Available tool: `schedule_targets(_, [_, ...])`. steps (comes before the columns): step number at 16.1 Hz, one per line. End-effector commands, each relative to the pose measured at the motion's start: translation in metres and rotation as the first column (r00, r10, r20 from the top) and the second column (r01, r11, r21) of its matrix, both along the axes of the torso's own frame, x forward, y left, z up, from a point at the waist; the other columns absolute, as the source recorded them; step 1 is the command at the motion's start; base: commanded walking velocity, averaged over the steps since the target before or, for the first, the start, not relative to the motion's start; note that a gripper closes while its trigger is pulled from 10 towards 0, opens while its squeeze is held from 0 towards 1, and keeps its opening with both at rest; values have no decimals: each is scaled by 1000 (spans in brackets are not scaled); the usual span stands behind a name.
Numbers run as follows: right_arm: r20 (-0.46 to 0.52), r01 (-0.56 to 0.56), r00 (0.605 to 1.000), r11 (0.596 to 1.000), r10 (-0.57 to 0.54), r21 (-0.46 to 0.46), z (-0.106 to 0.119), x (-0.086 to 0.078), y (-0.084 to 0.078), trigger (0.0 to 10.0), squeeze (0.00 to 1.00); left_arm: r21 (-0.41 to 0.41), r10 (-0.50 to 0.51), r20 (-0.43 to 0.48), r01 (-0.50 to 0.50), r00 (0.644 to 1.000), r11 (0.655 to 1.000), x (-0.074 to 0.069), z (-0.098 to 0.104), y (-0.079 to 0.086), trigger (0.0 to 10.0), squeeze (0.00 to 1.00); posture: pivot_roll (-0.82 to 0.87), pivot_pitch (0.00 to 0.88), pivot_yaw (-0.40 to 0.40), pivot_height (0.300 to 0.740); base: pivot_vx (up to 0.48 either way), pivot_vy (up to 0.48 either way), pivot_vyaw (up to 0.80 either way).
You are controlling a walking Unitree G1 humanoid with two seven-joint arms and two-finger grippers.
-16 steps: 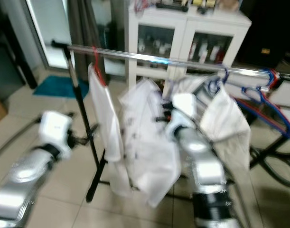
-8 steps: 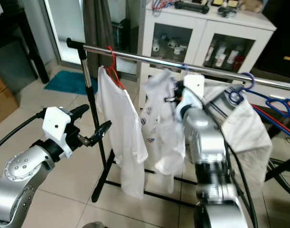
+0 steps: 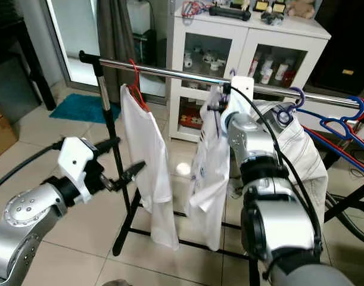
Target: Hang hanger
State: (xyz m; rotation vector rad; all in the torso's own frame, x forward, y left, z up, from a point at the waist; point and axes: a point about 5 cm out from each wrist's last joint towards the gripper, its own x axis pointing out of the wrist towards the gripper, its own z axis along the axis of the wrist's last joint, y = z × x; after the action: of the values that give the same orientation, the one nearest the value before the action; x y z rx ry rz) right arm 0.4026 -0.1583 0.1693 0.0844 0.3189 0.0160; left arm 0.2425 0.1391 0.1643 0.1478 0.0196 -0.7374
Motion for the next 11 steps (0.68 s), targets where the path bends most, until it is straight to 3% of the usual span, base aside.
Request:
schedule_targets(1, [18,25,1000,1000,-24,-14,7,4,-7,10000,0,-7,-51,6,51,999,999,-4,5,-5,10000,1000,203,0,-45,740,0,0,0])
schedule_targets(3, [-31,36,999,999,-37,-38,-2,4,-11,10000,0,-6,-79,-17,79,997,997,-8,4,-6,10000,1000,211,0,-39,740,0,0,0])
schedule_targets(11, [-70,113,991,992,-116,-53,-12,1,-35,10000,0,33,-76,-50,78,996,996,-7,2,0,10000,976,228,0,-40,740,0,0,0])
